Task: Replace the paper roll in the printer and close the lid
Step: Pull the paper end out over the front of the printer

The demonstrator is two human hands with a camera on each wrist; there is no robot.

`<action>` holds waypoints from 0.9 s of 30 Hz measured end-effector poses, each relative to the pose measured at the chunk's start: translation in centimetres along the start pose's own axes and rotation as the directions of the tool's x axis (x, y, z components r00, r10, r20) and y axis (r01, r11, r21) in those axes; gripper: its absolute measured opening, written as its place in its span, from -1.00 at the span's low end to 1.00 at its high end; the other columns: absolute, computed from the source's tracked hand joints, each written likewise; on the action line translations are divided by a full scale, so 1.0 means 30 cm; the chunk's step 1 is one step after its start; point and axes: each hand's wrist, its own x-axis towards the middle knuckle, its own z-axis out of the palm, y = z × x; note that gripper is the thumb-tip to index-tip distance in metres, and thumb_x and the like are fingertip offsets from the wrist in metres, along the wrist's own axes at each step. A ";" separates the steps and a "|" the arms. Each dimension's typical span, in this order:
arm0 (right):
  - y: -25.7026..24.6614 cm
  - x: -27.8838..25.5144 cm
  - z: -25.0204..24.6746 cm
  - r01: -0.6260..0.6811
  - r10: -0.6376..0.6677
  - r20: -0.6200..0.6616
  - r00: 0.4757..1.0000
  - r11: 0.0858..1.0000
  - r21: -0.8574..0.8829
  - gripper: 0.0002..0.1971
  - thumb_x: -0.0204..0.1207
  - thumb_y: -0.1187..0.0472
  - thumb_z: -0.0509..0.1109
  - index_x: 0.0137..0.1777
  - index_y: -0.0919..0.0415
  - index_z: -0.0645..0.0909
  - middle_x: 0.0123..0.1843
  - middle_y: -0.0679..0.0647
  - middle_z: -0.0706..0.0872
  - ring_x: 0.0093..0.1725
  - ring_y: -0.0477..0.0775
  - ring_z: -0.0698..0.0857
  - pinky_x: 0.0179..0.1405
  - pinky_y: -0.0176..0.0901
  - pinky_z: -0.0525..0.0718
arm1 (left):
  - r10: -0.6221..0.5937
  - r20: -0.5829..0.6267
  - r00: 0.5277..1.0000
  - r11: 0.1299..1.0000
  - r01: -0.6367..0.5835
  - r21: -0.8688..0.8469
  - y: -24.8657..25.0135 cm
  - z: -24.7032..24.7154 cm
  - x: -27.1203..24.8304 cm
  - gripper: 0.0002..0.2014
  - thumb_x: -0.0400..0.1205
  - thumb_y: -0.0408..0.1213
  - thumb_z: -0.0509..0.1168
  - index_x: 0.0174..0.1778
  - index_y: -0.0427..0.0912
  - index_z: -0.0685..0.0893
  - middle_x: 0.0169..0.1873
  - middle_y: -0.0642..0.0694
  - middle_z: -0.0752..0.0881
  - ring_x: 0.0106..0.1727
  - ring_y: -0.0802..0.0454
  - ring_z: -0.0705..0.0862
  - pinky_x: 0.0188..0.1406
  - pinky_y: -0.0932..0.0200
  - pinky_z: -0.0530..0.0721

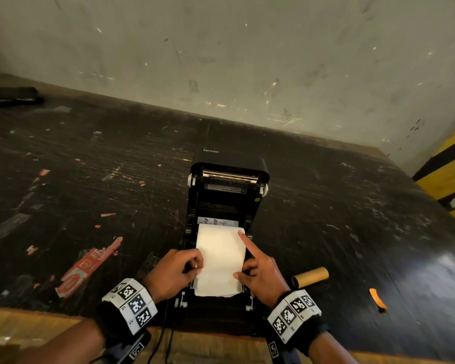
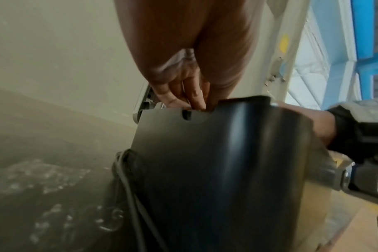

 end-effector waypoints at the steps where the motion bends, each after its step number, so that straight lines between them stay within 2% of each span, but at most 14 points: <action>1: -0.006 0.000 -0.003 -0.005 0.005 0.005 1.000 1.000 -0.012 -0.04 0.49 0.30 0.44 0.52 -0.40 -0.16 -0.12 0.01 0.80 -0.11 -0.13 0.78 0.00 -0.13 0.78 | 0.005 0.010 1.000 1.000 -0.006 0.015 -0.001 -0.003 0.000 -0.90 0.53 -0.37 0.37 -0.22 -0.07 0.64 -0.31 0.02 0.73 -0.22 0.16 0.67 -0.25 0.29 0.61; 3: -0.015 0.002 0.002 -0.015 0.015 0.003 1.000 0.995 -0.096 -0.03 0.50 0.30 0.43 0.48 -0.41 -0.25 -0.14 -0.02 0.80 -0.19 -0.14 0.77 0.01 -0.07 0.78 | -0.002 0.008 1.000 1.000 0.002 0.007 0.000 -0.008 0.000 -0.92 0.54 -0.36 0.37 -0.21 -0.08 0.64 -0.30 0.01 0.74 -0.24 0.18 0.67 -0.27 0.32 0.61; 6: -0.024 0.000 0.016 -0.023 0.022 -0.008 1.000 0.976 -0.217 -0.01 0.50 0.22 0.43 0.45 -0.45 -0.33 -0.10 -0.04 0.80 -0.07 -0.13 0.75 0.15 0.00 0.73 | -0.027 -0.057 0.998 0.999 0.024 -0.045 0.009 -0.006 -0.007 -0.92 0.51 -0.38 0.41 -0.22 -0.13 0.66 -0.30 -0.01 0.76 -0.27 0.23 0.67 -0.32 0.45 0.58; 10: -0.022 -0.008 -0.002 -0.036 0.036 -0.006 0.999 0.996 -0.083 0.06 0.44 0.26 0.49 0.55 -0.34 -0.30 -0.18 -0.10 0.79 -0.07 -0.18 0.76 0.22 0.00 0.70 | -0.031 -0.085 0.996 0.997 0.025 -0.069 0.009 -0.001 -0.013 -0.91 0.50 -0.40 0.42 -0.24 -0.13 0.67 -0.30 0.02 0.77 -0.23 0.22 0.70 -0.28 0.46 0.59; 15: -0.028 0.009 -0.004 -0.072 0.073 0.000 0.997 0.987 -0.145 0.05 0.46 0.28 0.48 0.56 -0.31 -0.29 -0.13 -0.03 0.80 -0.15 -0.14 0.77 0.06 0.02 0.78 | -0.041 -0.071 0.997 0.999 0.038 -0.034 0.013 -0.003 -0.011 -0.94 0.51 -0.37 0.41 -0.21 -0.14 0.67 -0.28 0.03 0.76 -0.20 0.27 0.68 -0.28 0.51 0.58; 19: -0.035 -0.011 -0.019 -0.039 0.041 0.043 0.998 0.997 -0.066 -0.02 0.50 0.30 0.43 0.56 -0.33 -0.23 -0.15 0.03 0.81 -0.30 -0.14 0.78 -0.26 -0.23 0.78 | -0.036 -0.008 0.999 0.999 0.036 -0.011 0.009 -0.013 -0.003 -0.90 0.50 -0.37 0.42 -0.22 -0.10 0.65 -0.31 -0.03 0.75 -0.24 0.16 0.67 -0.31 0.42 0.58; 21: -0.034 -0.020 -0.021 -0.022 0.023 0.048 0.999 0.999 -0.033 -0.06 0.52 0.31 0.41 0.56 -0.35 -0.19 -0.17 0.07 0.80 -0.32 -0.06 0.79 -0.36 -0.25 0.76 | -0.026 0.027 0.999 1.000 0.026 -0.005 0.008 -0.019 0.002 -0.88 0.49 -0.39 0.43 -0.24 -0.10 0.64 -0.34 -0.07 0.75 -0.29 0.14 0.66 -0.31 0.36 0.58; 23: -0.030 -0.024 -0.016 -0.023 0.025 0.042 0.999 0.999 -0.036 -0.09 0.53 0.33 0.38 0.57 -0.32 -0.16 -0.17 0.08 0.80 -0.28 -0.04 0.79 -0.28 -0.20 0.79 | -0.024 0.033 0.999 1.000 0.025 -0.009 0.012 -0.022 0.004 -0.88 0.49 -0.37 0.43 -0.24 -0.11 0.62 -0.34 -0.08 0.76 -0.30 0.13 0.66 -0.30 0.33 0.58; 25: -0.023 -0.030 -0.010 -0.018 0.019 0.025 1.000 0.999 -0.040 -0.11 0.53 0.34 0.38 0.60 -0.25 -0.12 -0.17 0.07 0.80 -0.21 -0.08 0.80 -0.13 -0.18 0.80 | -0.038 -0.016 0.999 0.998 0.037 -0.042 0.012 -0.021 0.003 -0.89 0.50 -0.33 0.43 -0.23 -0.10 0.60 -0.34 -0.05 0.77 -0.30 0.13 0.68 -0.31 0.36 0.58; 27: -0.019 -0.034 -0.011 -0.008 0.009 0.025 1.000 1.000 -0.025 -0.13 0.53 0.33 0.39 0.59 -0.27 -0.08 -0.16 0.06 0.81 -0.20 -0.05 0.80 -0.17 -0.19 0.80 | -0.054 -0.067 0.996 0.997 0.050 -0.062 0.010 -0.018 0.003 -0.88 0.52 -0.32 0.42 -0.23 -0.08 0.59 -0.34 -0.03 0.77 -0.27 0.14 0.70 -0.31 0.44 0.57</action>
